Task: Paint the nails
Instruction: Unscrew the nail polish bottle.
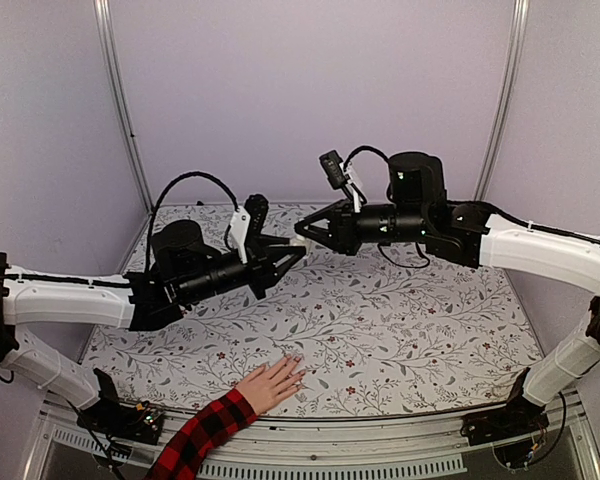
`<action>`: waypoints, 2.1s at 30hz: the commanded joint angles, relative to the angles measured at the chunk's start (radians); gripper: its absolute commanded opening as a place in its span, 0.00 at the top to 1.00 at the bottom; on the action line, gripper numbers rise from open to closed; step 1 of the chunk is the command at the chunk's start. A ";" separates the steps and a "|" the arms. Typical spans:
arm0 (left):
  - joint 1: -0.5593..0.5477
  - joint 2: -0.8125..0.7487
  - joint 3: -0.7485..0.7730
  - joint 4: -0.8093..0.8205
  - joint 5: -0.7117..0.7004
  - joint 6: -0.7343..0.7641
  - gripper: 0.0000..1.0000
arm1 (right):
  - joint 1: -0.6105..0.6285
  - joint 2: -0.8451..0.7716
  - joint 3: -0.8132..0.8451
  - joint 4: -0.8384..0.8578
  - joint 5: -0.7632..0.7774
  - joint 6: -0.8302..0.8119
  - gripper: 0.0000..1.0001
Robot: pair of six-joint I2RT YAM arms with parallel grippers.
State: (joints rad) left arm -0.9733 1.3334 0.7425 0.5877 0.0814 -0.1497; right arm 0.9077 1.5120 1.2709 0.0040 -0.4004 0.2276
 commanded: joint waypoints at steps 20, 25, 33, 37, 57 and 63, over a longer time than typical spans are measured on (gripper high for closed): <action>-0.003 0.040 0.053 -0.007 -0.012 0.029 0.81 | 0.013 0.009 0.031 -0.004 0.008 0.016 1.00; -0.003 0.030 0.040 0.006 0.004 0.032 1.00 | 0.013 0.005 0.032 -0.004 -0.003 -0.006 1.00; -0.001 -0.011 -0.018 0.115 0.172 0.034 1.00 | 0.013 -0.027 0.019 0.014 -0.115 -0.079 1.00; -0.002 -0.028 -0.048 0.193 0.312 0.035 1.00 | 0.013 -0.042 0.009 0.038 -0.221 -0.118 1.00; -0.010 0.006 -0.047 0.394 0.728 -0.039 1.00 | 0.013 -0.048 0.018 0.024 -0.583 -0.301 1.00; -0.007 0.001 -0.049 0.340 0.637 -0.016 1.00 | 0.013 -0.064 0.011 0.015 -0.505 -0.296 0.81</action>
State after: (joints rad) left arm -0.9623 1.3376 0.6834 0.8856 0.7086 -0.2253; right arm 0.9306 1.4673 1.2709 0.0261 -0.9546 -0.0868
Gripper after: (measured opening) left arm 0.214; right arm 0.158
